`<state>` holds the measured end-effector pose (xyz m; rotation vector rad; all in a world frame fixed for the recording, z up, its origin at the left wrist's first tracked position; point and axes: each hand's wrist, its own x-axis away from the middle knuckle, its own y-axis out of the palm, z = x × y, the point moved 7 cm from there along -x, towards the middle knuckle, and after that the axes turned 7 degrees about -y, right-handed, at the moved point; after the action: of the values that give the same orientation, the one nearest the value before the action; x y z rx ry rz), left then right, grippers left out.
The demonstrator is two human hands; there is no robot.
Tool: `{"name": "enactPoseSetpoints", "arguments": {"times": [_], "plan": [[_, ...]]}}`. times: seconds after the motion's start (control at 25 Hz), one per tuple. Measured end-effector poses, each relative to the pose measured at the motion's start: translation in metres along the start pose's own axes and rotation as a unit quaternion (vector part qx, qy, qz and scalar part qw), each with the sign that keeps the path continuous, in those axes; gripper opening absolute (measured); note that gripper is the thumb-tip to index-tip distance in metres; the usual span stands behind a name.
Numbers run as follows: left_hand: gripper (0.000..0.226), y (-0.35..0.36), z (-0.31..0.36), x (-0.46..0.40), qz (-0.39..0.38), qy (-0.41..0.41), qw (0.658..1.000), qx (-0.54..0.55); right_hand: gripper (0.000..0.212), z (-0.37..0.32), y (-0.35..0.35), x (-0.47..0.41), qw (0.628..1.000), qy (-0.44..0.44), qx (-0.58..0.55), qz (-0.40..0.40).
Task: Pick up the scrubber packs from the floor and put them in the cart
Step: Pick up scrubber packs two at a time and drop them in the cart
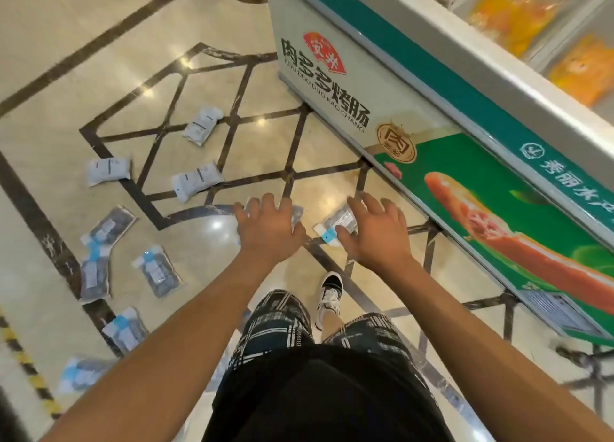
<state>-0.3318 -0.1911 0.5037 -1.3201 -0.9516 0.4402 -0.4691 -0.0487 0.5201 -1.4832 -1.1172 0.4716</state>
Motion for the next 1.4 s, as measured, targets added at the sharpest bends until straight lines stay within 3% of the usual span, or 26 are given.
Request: {"name": "enactPoseSetpoints", "arguments": {"times": [0.32, 0.44, 0.56, 0.68, 0.76, 0.88, 1.0, 1.08, 1.2, 1.28, 1.4], "plan": [[0.059, 0.110, 0.038, -0.107, -0.070, 0.001, 0.997, -0.016, 0.073, 0.051, 0.102, -0.095, 0.996, -0.026, 0.017, -0.082], [0.061, 0.212, 0.043, -0.174, -0.072, -0.003, 0.997, -0.030, 0.062, 0.077, 0.210, -0.154, 0.985, -0.070, 0.058, -0.147], [0.055, 0.340, 0.046, -0.224, -0.123, 0.008, 0.991, -0.050, 0.051, 0.112, 0.341, -0.203, 0.964, -0.078, 0.095, -0.235], [0.049, 0.449, 0.044, -0.268, -0.161, 0.068, 0.981, -0.089, 0.048, 0.156, 0.447, -0.251, 0.945, -0.073, 0.137, -0.286], [0.047, 0.530, 0.039, -0.301, -0.196, 0.120, 0.961, -0.155, 0.054, 0.184, 0.513, -0.290, 0.936, -0.079, 0.180, -0.292], [0.050, 0.626, 0.034, -0.357, -0.182, 0.220, 0.925, -0.252, 0.074, 0.220, 0.587, -0.356, 0.933, -0.079, 0.226, -0.267], [0.060, 0.684, 0.030, -0.385, -0.143, 0.359, 0.845, -0.369, 0.086, 0.242, 0.631, -0.407, 0.936, -0.076, 0.225, -0.261], [0.067, 0.698, 0.027, -0.395, -0.130, 0.400, 0.815, -0.399, 0.071, 0.255, 0.652, -0.421, 0.927, -0.070, 0.245, -0.274], [0.063, 0.689, 0.034, -0.405, -0.073, 0.394, 0.792, -0.461, 0.046, 0.260, 0.646, -0.419, 0.915, -0.073, 0.290, -0.271], [0.048, 0.666, 0.037, -0.405, -0.053, 0.388, 0.801, -0.454, 0.042, 0.254, 0.630, -0.402, 0.917, -0.081, 0.284, -0.269], [0.035, 0.604, 0.028, -0.394, -0.170, 0.258, 0.883, -0.355, 0.048, 0.254, 0.589, -0.360, 0.952, 0.022, 0.129, -0.277]]}}
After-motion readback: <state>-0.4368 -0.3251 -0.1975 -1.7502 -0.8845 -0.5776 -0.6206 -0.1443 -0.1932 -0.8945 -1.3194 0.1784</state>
